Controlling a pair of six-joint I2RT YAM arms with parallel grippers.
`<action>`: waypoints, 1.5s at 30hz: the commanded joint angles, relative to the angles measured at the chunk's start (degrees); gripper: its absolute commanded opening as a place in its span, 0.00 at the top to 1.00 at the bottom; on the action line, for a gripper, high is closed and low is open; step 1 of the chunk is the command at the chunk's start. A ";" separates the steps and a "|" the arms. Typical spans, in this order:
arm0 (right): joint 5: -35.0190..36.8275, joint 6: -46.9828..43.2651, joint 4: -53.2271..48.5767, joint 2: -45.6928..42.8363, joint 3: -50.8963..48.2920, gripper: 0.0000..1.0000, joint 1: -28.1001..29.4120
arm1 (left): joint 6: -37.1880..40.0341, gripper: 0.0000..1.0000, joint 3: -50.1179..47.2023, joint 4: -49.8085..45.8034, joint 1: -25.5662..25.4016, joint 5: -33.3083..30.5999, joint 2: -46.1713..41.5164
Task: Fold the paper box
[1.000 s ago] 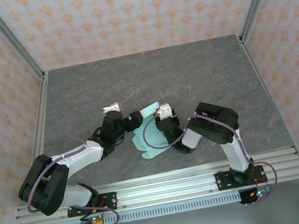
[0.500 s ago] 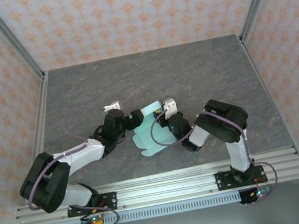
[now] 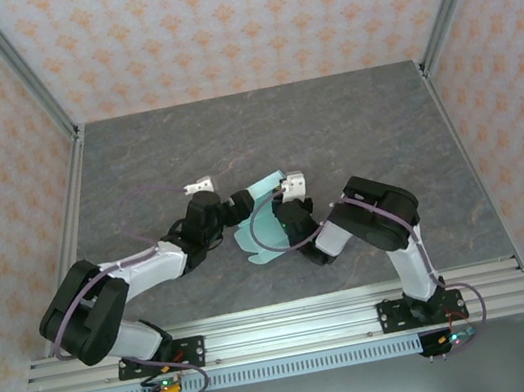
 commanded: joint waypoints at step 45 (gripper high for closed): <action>-33.92 -3.06 -3.58 -18.80 -14.45 0.33 -5.87 | 2.90 0.00 2.12 -22.18 0.35 -1.53 -18.79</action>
